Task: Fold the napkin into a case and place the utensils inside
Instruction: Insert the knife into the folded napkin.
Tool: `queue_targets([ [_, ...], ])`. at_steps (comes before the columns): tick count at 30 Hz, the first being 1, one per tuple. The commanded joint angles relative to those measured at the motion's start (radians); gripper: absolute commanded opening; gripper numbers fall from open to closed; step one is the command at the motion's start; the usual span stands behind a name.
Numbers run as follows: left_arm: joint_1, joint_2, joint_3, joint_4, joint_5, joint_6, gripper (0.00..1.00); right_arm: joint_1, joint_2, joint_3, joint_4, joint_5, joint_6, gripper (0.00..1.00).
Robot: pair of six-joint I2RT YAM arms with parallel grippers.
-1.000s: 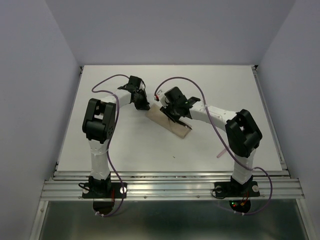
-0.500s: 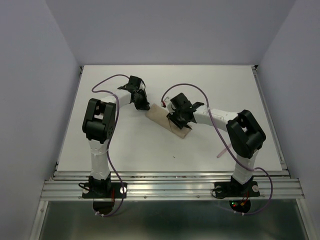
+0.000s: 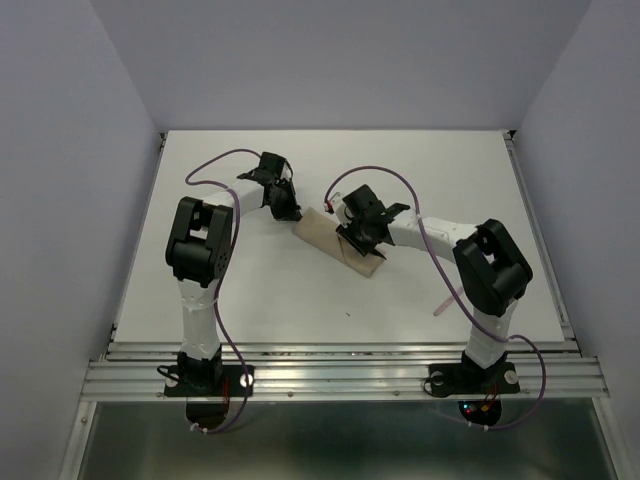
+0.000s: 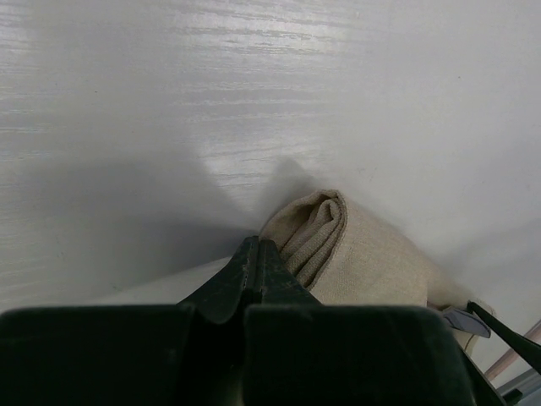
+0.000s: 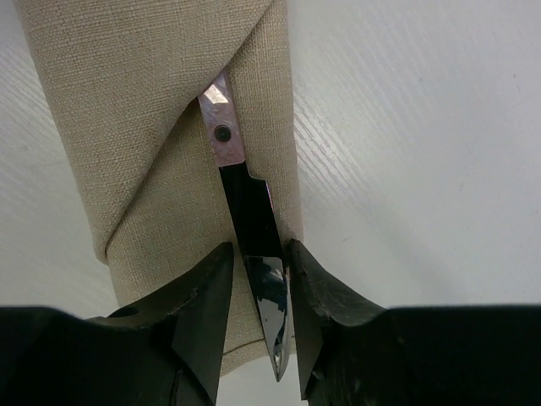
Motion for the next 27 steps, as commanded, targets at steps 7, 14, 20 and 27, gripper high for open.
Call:
queue_targets([
  [7, -0.007, -0.032, -0.002, -0.002, 0.021, 0.013, 0.00, -0.006, -0.021, 0.003, 0.033, -0.016, 0.004, 0.33],
  [14, -0.012, -0.016, 0.015, -0.007, 0.024, 0.013, 0.00, -0.006, -0.004, 0.038, 0.025, -0.034, 0.003, 0.32],
  [20, -0.018, -0.009, 0.026, -0.010, 0.026, 0.013, 0.00, -0.006, 0.013, 0.076, 0.024, -0.046, 0.009, 0.32],
  [27, -0.026, 0.000, 0.029, -0.010, 0.029, 0.009, 0.00, -0.006, 0.031, 0.113, 0.024, -0.062, 0.033, 0.32],
])
